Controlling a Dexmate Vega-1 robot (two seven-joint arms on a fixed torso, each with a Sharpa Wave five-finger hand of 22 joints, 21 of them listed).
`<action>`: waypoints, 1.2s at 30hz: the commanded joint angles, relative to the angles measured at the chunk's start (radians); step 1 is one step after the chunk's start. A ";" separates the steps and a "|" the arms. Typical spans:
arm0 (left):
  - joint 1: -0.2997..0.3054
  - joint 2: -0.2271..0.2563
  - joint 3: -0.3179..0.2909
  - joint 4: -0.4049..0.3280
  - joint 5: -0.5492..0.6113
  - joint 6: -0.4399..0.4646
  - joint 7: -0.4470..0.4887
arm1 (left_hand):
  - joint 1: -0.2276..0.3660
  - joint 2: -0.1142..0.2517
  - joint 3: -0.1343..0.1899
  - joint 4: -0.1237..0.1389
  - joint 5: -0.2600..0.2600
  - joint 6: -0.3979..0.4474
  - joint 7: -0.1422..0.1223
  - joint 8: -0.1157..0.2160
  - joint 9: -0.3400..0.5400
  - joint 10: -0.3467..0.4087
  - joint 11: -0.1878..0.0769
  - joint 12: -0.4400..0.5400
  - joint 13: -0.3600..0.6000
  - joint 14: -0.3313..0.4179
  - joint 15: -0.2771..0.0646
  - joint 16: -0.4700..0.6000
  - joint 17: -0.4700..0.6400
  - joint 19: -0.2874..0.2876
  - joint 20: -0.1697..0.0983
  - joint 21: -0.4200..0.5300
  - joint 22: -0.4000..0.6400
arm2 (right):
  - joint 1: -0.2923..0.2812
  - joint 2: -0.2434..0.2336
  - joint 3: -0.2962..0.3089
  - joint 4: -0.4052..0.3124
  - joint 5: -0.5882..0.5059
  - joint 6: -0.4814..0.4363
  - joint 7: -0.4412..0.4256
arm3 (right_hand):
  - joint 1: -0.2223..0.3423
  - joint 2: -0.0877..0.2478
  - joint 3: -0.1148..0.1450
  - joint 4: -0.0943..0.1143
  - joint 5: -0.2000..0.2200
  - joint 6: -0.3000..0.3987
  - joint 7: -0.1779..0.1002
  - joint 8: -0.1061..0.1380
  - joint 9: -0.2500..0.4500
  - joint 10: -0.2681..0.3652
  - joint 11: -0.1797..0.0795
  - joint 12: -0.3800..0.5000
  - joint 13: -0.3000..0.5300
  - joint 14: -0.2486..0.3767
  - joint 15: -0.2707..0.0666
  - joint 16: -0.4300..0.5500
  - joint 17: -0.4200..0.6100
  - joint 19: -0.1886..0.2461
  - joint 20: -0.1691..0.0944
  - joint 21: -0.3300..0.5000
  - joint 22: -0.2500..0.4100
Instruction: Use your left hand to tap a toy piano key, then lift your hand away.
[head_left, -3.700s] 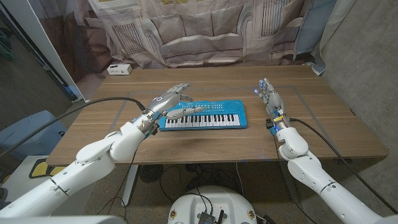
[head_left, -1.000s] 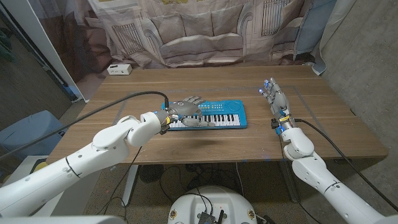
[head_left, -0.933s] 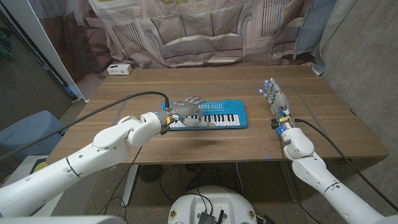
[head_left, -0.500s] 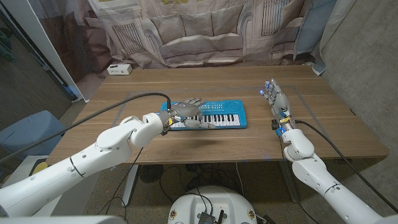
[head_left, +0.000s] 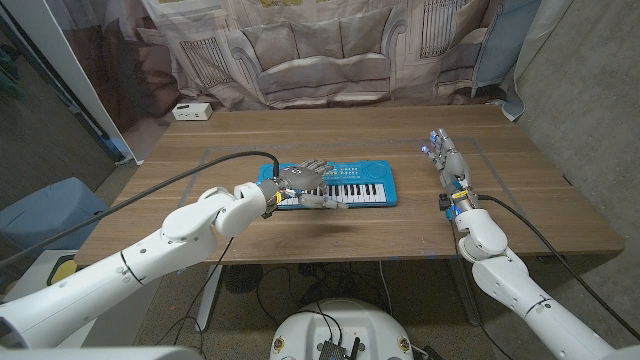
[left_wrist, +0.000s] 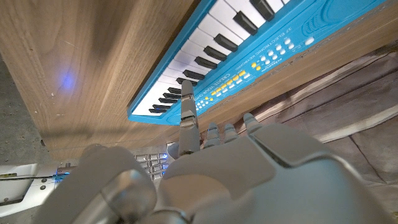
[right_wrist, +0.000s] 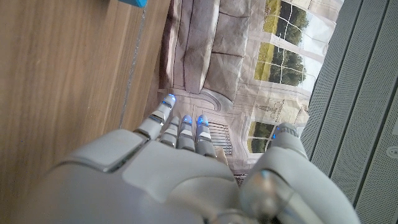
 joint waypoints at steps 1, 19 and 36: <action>-0.017 -0.016 0.020 0.019 0.016 -0.006 -0.015 | 0.003 0.014 -0.007 0.000 0.005 0.001 -0.010 0.006 0.002 -0.002 -0.010 0.004 -0.001 -0.028 -0.007 0.005 0.004 -0.068 -0.001 0.008 0.002 | -0.013 -0.010 0.010 -0.017 -0.015 -0.006 -0.018 | 0.002 0.011 -0.002 -0.002 0.003 0.010 -0.003 -0.001 0.002 0.005 0.001 -0.001 0.002 0.005 0.005 -0.003 0.003 0.001 0.004 -0.003 0.003; -0.021 -0.030 0.038 0.033 0.035 -0.003 -0.019 | 0.008 0.022 -0.016 -0.002 0.010 0.021 -0.039 0.013 0.001 -0.025 -0.070 0.004 -0.001 -0.041 -0.065 0.006 0.003 -0.081 -0.006 0.011 0.002 | -0.009 -0.008 0.017 -0.006 -0.003 0.007 -0.002 | 0.002 0.012 -0.004 -0.003 0.002 0.012 -0.005 -0.001 0.002 0.008 0.001 0.000 0.002 0.008 0.005 -0.002 0.003 0.002 0.005 -0.007 0.003; -0.034 -0.042 0.055 0.067 0.029 -0.011 -0.022 | 0.011 0.026 -0.018 -0.003 0.012 0.033 -0.041 0.016 0.001 -0.030 -0.073 0.005 -0.001 -0.044 -0.064 0.007 0.003 -0.087 -0.011 0.011 0.002 | -0.005 -0.002 0.017 0.009 0.013 0.007 0.006 | 0.001 0.012 -0.005 -0.003 0.002 0.013 -0.005 -0.001 0.002 0.009 0.000 0.000 0.002 0.009 0.004 -0.002 0.003 0.003 0.008 -0.010 0.003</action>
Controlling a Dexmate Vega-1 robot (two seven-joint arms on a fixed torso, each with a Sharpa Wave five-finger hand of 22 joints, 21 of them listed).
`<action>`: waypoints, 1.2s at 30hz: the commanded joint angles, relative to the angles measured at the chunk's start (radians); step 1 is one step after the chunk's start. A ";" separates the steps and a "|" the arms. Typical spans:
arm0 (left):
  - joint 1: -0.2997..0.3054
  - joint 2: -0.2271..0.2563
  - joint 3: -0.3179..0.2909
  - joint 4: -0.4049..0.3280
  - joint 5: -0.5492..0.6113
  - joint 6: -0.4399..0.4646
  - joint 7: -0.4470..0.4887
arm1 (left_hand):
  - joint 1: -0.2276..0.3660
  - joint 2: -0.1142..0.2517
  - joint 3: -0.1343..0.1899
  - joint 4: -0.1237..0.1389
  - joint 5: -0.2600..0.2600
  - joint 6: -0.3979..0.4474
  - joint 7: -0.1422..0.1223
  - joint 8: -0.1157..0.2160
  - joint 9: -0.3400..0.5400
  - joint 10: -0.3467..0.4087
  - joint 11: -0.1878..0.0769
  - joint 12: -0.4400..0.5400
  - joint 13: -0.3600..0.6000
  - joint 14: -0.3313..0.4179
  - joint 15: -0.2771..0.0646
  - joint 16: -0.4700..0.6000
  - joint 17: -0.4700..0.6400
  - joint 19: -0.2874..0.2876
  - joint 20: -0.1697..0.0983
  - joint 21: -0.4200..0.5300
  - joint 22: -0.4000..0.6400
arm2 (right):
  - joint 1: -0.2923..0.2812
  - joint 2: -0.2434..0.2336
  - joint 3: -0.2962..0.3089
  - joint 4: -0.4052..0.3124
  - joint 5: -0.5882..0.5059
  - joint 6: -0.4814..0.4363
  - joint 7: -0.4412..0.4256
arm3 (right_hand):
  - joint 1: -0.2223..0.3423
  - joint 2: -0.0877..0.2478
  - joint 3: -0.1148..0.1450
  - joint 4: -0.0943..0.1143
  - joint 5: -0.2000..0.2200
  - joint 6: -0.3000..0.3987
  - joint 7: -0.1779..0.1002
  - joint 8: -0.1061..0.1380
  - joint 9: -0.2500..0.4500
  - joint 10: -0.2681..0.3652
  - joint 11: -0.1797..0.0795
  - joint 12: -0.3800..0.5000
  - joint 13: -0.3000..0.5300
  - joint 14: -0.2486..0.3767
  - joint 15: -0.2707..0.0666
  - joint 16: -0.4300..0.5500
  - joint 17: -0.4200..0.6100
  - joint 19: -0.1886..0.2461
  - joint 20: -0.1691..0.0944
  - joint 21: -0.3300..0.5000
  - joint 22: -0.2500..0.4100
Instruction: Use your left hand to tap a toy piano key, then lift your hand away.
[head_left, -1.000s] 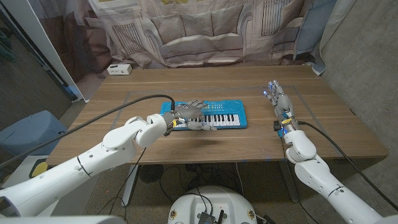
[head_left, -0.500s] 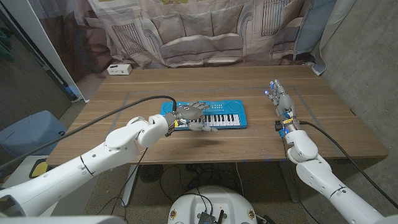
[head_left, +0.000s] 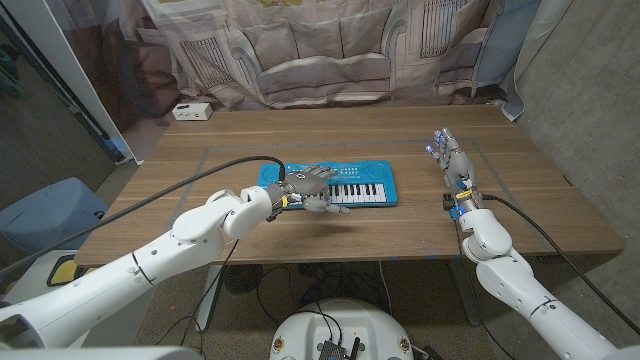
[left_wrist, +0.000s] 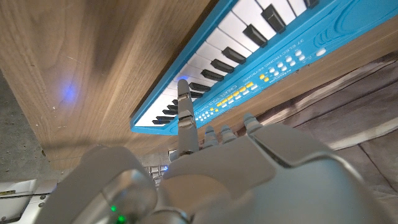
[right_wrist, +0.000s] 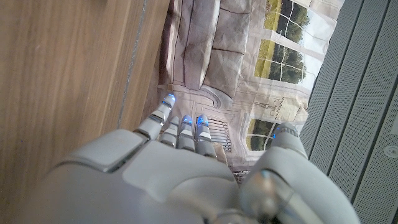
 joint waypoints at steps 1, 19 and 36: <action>-0.015 -0.010 0.016 0.027 -0.003 -0.014 -0.002 | 0.002 0.007 -0.006 0.001 0.004 0.007 -0.009 0.002 0.003 -0.005 -0.004 0.004 0.004 -0.043 -0.005 0.007 0.003 -0.082 -0.006 0.004 0.002 | 0.002 0.004 0.002 0.014 0.006 0.006 0.004 | 0.001 0.012 -0.005 -0.003 0.002 0.008 0.000 -0.001 0.002 0.005 0.003 0.000 0.002 0.005 0.001 -0.002 0.002 0.003 0.008 -0.003 0.003; -0.022 -0.017 0.027 0.025 0.008 -0.001 -0.016 | 0.007 0.011 -0.011 -0.001 0.007 -0.031 -0.041 -0.012 0.003 -0.030 0.000 0.001 0.004 -0.055 0.005 0.005 0.003 -0.093 -0.003 0.004 0.002 | -0.008 0.006 0.008 0.016 0.013 0.015 0.003 | 0.001 0.012 -0.007 -0.005 0.002 0.008 0.000 -0.001 0.002 0.007 0.003 0.000 0.002 0.007 0.002 -0.002 0.002 0.003 0.009 -0.006 0.003; -0.019 -0.016 0.031 0.039 -0.002 0.007 -0.016 | 0.011 0.015 -0.014 -0.001 0.008 0.004 -0.030 0.002 0.003 -0.025 -0.002 0.008 0.005 -0.056 0.004 0.008 0.004 -0.098 -0.001 0.005 0.002 | -0.010 0.008 0.007 0.013 0.010 0.007 -0.006 | 0.001 0.014 -0.007 -0.005 0.002 0.009 0.000 -0.001 0.002 0.007 0.002 0.000 0.002 0.009 0.004 -0.002 0.001 0.004 0.010 -0.009 0.003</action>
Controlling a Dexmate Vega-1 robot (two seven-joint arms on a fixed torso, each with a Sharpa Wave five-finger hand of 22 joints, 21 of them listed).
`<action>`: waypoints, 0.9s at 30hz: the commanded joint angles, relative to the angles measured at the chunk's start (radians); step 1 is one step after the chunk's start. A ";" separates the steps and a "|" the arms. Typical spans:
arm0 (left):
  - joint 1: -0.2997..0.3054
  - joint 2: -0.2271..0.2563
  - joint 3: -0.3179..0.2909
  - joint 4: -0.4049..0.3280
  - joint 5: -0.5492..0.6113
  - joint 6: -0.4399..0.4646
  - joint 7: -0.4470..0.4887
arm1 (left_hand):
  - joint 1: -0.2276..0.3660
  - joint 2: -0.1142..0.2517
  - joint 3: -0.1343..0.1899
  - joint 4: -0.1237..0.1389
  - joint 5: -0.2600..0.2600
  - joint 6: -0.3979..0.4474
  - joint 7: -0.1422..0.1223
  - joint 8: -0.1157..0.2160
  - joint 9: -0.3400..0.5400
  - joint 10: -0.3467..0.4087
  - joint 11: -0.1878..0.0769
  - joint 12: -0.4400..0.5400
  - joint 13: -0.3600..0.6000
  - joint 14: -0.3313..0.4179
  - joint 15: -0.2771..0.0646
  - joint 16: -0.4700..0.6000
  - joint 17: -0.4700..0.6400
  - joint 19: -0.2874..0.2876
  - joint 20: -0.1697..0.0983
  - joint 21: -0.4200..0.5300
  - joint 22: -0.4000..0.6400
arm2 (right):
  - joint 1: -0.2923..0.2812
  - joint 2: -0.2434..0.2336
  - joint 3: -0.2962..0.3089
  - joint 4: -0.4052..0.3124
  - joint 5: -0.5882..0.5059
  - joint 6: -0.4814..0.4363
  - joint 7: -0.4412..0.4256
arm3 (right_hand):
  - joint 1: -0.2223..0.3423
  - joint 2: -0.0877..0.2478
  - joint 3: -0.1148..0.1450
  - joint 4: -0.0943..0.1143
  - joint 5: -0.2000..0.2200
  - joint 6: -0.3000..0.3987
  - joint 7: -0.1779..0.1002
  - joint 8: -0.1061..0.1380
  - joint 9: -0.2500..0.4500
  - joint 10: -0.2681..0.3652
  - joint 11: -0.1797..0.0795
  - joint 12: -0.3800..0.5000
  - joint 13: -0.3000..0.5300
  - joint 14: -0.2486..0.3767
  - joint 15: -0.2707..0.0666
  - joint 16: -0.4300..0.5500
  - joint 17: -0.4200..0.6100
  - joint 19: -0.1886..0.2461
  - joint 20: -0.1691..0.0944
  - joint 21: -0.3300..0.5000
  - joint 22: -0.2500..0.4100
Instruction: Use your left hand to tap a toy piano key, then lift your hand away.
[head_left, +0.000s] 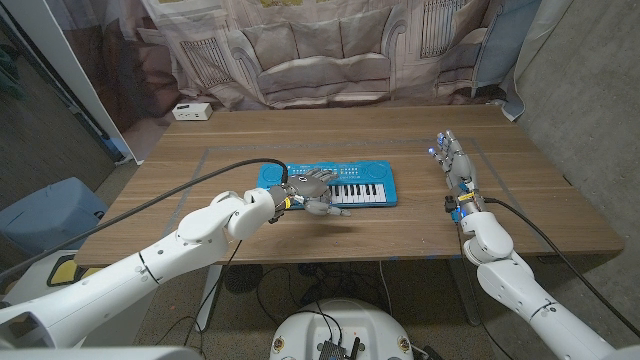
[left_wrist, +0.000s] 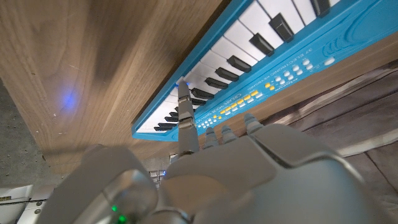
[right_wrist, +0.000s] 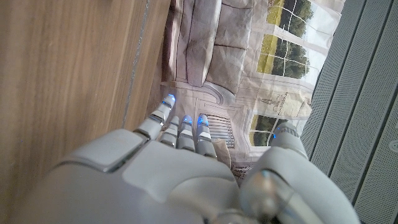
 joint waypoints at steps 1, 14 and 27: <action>0.001 0.000 0.003 0.014 -0.012 0.006 -0.001 | 0.004 0.009 -0.005 0.000 0.008 0.012 0.001 0.005 0.005 -0.002 -0.003 0.008 0.002 -0.056 0.004 0.004 0.004 -0.098 -0.001 0.005 0.002 | -0.001 0.002 -0.001 -0.002 -0.006 -0.006 -0.009 | 0.001 0.014 -0.003 -0.001 0.002 0.009 0.000 -0.001 0.002 0.006 0.002 -0.001 0.002 0.007 0.006 -0.002 0.001 0.004 0.010 -0.001 0.003; 0.006 0.004 0.005 0.022 -0.027 0.007 0.010 | 0.007 0.012 -0.007 -0.001 0.009 0.017 0.002 0.006 0.005 0.004 -0.003 0.012 0.002 -0.048 0.006 0.007 0.004 -0.095 -0.002 0.007 0.002 | -0.007 0.010 0.002 -0.010 -0.007 -0.005 -0.026 | 0.002 0.015 -0.003 -0.002 0.002 0.012 -0.001 0.000 0.003 0.009 0.002 0.000 0.003 0.008 0.005 -0.002 0.001 0.006 0.010 -0.003 0.003; 0.016 0.007 0.003 0.016 -0.035 0.009 0.026 | 0.010 0.015 -0.008 -0.001 0.010 0.021 0.004 0.006 0.005 0.015 -0.003 0.017 0.002 -0.038 0.008 0.011 0.003 -0.091 -0.001 0.010 0.002 | -0.021 0.006 0.006 -0.024 -0.013 -0.004 -0.032 | 0.003 0.016 -0.003 -0.003 0.002 0.013 0.000 -0.001 0.003 0.010 0.002 0.000 0.003 0.010 0.005 -0.001 0.001 0.007 0.011 -0.004 0.003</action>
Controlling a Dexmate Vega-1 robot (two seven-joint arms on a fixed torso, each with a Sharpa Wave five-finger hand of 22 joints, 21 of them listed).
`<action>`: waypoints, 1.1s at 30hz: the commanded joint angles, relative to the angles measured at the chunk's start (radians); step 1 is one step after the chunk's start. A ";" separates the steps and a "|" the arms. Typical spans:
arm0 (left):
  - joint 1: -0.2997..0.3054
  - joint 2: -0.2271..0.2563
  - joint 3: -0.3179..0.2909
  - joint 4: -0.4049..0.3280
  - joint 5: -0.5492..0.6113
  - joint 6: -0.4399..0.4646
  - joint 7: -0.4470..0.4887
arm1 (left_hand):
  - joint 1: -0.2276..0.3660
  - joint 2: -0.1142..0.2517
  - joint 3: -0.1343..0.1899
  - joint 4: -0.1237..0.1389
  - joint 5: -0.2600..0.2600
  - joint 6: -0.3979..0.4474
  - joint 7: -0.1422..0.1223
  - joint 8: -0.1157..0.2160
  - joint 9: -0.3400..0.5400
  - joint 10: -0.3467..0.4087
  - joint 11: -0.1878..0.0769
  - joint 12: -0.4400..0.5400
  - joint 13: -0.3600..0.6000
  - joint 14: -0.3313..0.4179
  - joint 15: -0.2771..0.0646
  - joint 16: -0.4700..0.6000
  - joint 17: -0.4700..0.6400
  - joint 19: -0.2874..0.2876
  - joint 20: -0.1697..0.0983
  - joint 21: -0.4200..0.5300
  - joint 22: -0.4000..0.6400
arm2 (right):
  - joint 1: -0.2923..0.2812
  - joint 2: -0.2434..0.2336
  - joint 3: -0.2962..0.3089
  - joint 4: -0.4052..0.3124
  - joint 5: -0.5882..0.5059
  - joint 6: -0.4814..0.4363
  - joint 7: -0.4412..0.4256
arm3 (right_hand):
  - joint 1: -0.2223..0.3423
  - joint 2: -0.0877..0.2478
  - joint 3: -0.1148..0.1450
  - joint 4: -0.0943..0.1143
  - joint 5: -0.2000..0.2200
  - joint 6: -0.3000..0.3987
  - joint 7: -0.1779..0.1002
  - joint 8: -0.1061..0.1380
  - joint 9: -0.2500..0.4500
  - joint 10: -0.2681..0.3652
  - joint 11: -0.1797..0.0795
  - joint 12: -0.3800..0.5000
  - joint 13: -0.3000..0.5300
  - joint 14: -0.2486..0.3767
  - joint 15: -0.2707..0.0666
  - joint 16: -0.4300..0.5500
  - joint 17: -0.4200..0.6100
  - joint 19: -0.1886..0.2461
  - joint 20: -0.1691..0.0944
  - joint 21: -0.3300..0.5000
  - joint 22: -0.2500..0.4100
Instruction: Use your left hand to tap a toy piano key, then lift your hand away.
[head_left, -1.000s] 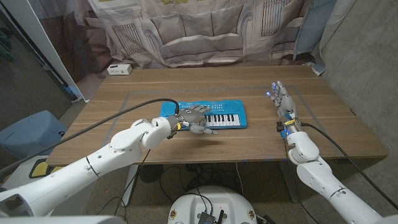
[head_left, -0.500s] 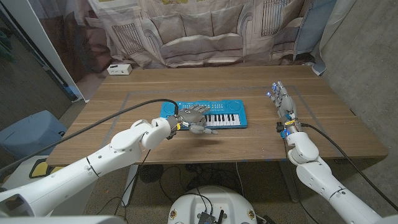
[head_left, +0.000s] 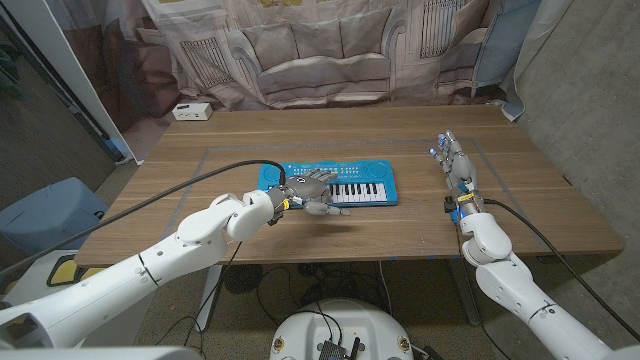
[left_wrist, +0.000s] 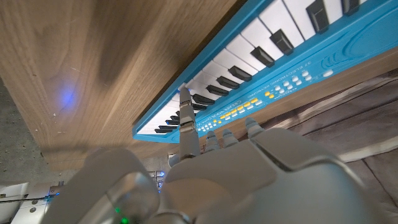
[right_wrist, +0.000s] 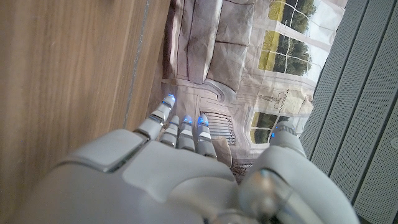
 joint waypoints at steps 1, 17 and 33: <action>0.011 0.003 -0.002 -0.004 -0.010 0.003 0.016 | 0.005 0.011 -0.009 -0.001 0.010 0.014 0.001 0.009 0.005 0.013 0.000 0.010 0.002 -0.039 0.006 0.007 0.003 -0.089 -0.001 0.011 0.002 | -0.013 -0.001 0.005 -0.014 -0.001 0.000 -0.007 | -0.008 0.004 -0.003 -0.003 0.002 0.013 0.000 -0.001 0.003 0.011 0.002 0.000 0.003 0.005 0.000 -0.001 0.001 0.002 0.006 -0.004 0.003; 0.031 0.015 -0.017 -0.036 0.006 0.026 0.035 | 0.007 0.014 -0.011 -0.001 0.011 0.018 0.002 0.009 0.005 0.021 -0.002 0.013 0.002 -0.032 0.007 0.008 0.003 -0.080 0.000 0.015 0.002 | -0.019 0.013 0.007 0.006 0.012 0.036 0.011 | -0.013 0.002 -0.007 -0.002 0.001 0.012 -0.002 -0.001 0.003 0.015 0.001 0.002 0.003 0.009 0.000 0.000 0.001 0.006 0.009 -0.004 0.004; 0.032 0.008 -0.023 -0.030 0.003 0.022 0.063 | 0.012 0.019 -0.012 -0.003 0.011 0.021 -0.005 0.007 0.005 0.041 -0.002 0.020 0.002 -0.014 0.007 0.012 0.003 -0.064 0.001 0.020 0.002 | -0.028 0.011 0.012 0.008 0.007 0.043 0.010 | -0.019 -0.002 -0.011 0.000 0.001 0.012 -0.002 -0.002 0.003 0.019 0.001 0.003 0.003 0.012 0.000 0.001 0.002 0.012 0.011 -0.004 0.004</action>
